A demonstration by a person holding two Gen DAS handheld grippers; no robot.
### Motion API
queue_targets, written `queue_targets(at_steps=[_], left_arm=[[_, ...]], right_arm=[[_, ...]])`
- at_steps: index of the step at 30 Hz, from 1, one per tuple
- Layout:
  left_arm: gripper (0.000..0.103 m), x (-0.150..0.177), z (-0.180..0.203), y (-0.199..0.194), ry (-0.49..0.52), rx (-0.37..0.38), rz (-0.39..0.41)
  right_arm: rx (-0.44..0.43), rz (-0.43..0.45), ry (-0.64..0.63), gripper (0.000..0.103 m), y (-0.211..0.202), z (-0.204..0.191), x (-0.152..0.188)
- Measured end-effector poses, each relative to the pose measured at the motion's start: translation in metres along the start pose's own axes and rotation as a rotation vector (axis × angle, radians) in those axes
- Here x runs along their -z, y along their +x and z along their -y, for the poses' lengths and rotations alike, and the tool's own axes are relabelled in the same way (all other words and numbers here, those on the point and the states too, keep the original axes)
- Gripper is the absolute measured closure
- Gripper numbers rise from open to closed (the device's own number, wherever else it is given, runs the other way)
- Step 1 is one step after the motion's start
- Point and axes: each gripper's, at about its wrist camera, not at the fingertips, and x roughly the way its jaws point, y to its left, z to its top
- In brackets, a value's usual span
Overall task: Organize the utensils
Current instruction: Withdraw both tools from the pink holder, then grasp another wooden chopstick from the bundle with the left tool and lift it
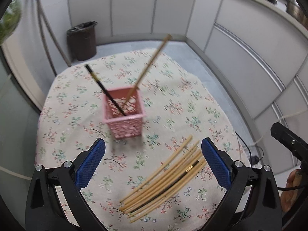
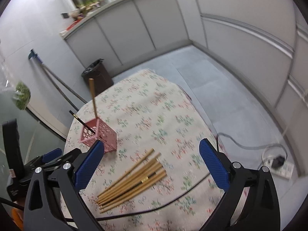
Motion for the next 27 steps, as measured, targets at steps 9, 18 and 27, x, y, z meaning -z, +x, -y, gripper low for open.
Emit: queue_targets(at_steps=[9, 18, 27], left_arm=[[0.007, 0.005, 0.028, 0.047, 0.047, 0.074, -0.15], [0.007, 0.002, 0.046, 0.111, -0.031, 0.151, -0.387], [0.009, -0.009, 0.061, 0.153, 0.001, 0.093, -0.412]], right_arm=[[-0.042, -0.174, 0.206, 0.007, 0.015, 0.039, 0.02], [-0.073, -0.259, 0.294, 0.007, 0.026, 0.053, 0.026], [-0.138, -0.331, 0.408, 0.007, 0.039, 0.07, 0.028]])
